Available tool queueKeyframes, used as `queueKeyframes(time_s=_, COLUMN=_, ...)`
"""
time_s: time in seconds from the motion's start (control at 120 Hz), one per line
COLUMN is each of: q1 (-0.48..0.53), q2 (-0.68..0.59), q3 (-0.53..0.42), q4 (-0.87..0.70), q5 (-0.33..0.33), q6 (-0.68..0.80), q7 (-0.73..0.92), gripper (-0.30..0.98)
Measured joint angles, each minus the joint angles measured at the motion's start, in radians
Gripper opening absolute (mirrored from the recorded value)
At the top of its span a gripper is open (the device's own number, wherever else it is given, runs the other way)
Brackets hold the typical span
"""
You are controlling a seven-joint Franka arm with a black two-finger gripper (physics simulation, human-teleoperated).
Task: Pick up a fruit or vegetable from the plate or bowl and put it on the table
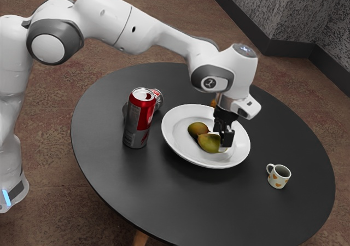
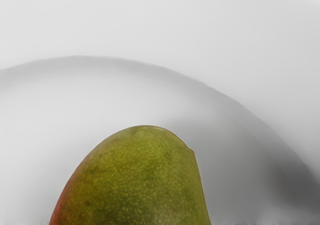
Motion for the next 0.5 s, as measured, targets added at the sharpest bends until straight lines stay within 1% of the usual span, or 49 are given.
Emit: queueKeyframes(time_s=0.5, q1=0.004, q2=0.010, q3=0.002, q4=-0.016, q5=0.001, q6=0.015, q7=0.000, gripper=0.69)
